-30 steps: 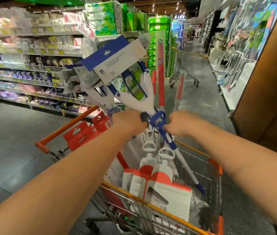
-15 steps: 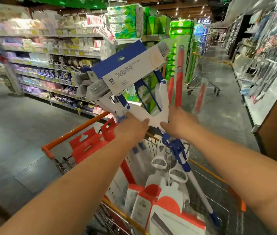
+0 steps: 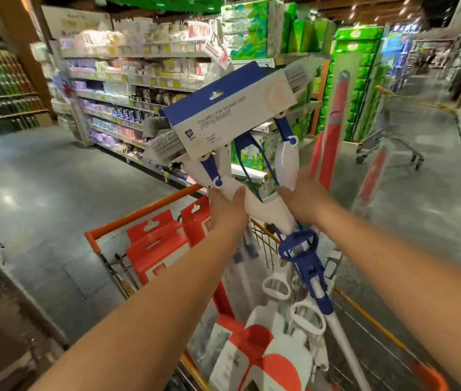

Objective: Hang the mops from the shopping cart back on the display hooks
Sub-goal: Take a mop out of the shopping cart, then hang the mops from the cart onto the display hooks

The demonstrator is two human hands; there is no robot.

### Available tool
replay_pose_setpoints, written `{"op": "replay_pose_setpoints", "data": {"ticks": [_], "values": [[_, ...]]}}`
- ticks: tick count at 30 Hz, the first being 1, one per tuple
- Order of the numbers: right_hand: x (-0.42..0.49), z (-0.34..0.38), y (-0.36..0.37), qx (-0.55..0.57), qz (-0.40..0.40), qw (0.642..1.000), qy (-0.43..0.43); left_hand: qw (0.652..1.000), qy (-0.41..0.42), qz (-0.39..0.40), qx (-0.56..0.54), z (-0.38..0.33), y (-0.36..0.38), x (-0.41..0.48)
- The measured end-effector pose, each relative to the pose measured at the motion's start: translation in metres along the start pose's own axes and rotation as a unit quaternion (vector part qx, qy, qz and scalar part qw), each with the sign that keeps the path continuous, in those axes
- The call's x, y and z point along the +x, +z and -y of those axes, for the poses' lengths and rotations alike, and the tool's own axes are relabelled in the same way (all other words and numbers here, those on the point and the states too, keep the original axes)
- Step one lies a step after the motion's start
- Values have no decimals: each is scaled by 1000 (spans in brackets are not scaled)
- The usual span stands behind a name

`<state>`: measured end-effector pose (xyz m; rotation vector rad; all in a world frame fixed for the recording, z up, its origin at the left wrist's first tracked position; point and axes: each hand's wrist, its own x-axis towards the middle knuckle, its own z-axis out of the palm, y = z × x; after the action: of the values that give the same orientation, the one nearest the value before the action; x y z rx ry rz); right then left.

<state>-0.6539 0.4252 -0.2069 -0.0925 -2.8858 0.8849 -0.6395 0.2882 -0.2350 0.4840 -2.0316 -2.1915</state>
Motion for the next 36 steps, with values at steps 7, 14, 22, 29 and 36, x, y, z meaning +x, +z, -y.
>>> {"op": "replay_pose_setpoints", "data": {"ticks": [7,14,22,29,36], "values": [[-1,-10,13,194,-47,980,8,996,-23,0,-89,6,7,-14],[-21,20,-27,261,-177,949,-16,981,94,57,-157,-47,14,-39],[-45,59,-92,317,-333,888,-34,946,206,150,-202,-121,25,-67],[-92,99,-137,339,-443,828,-52,912,292,202,-206,-166,25,-99],[-150,144,-169,294,-531,792,-63,882,311,269,-232,-204,-2,-146]]}}
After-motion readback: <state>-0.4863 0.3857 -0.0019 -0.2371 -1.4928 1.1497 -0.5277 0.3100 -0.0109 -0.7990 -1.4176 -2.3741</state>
